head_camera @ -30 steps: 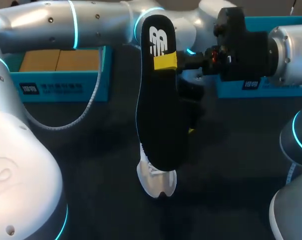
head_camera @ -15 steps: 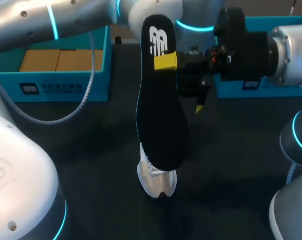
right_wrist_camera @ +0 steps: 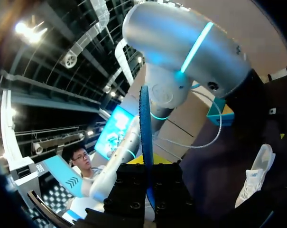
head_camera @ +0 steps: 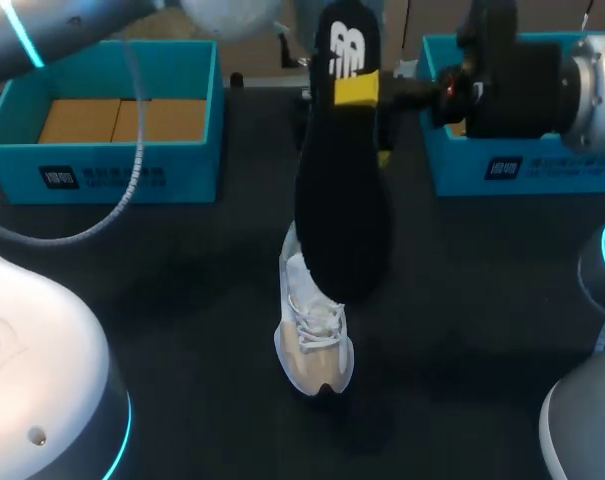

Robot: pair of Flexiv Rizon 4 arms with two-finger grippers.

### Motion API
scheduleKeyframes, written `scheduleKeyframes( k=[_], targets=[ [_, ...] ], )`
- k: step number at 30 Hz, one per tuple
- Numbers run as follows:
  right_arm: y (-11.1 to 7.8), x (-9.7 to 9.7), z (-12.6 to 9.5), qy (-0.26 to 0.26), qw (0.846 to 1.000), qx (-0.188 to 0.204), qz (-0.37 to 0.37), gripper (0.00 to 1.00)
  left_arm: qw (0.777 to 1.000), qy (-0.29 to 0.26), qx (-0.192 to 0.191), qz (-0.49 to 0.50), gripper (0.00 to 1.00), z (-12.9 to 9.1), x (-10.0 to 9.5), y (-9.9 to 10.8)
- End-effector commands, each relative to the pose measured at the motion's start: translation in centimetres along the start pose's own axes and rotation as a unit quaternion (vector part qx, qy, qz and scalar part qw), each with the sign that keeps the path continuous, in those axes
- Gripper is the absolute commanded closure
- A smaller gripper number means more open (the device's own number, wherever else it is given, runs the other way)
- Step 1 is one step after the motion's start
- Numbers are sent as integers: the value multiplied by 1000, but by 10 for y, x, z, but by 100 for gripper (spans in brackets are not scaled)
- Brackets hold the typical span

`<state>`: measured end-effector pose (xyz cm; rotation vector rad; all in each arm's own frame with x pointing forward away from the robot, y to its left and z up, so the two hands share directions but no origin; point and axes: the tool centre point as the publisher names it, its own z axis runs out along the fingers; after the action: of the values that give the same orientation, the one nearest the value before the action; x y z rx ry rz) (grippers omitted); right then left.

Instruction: Take the shoe out of the shoebox, open the shoe tongue, remove and reinsert the insole, then place the shoe into the shoebox

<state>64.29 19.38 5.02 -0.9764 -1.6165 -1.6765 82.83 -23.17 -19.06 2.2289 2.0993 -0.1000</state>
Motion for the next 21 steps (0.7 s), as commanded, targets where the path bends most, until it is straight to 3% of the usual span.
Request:
scheduleKeyframes(
  k=[1,16,21],
  targets=[
    [-3,-15,-16,-6,1000,-14,14,100,996,-84,-20,8,0,-13,23,-5],
    [13,-83,-49,4,989,-90,118,100,982,-184,-31,41,0,-43,56,-3],
    [25,-105,-52,-7,987,-77,139,100,980,-189,-30,48,0,-49,67,-1]
  ],
)
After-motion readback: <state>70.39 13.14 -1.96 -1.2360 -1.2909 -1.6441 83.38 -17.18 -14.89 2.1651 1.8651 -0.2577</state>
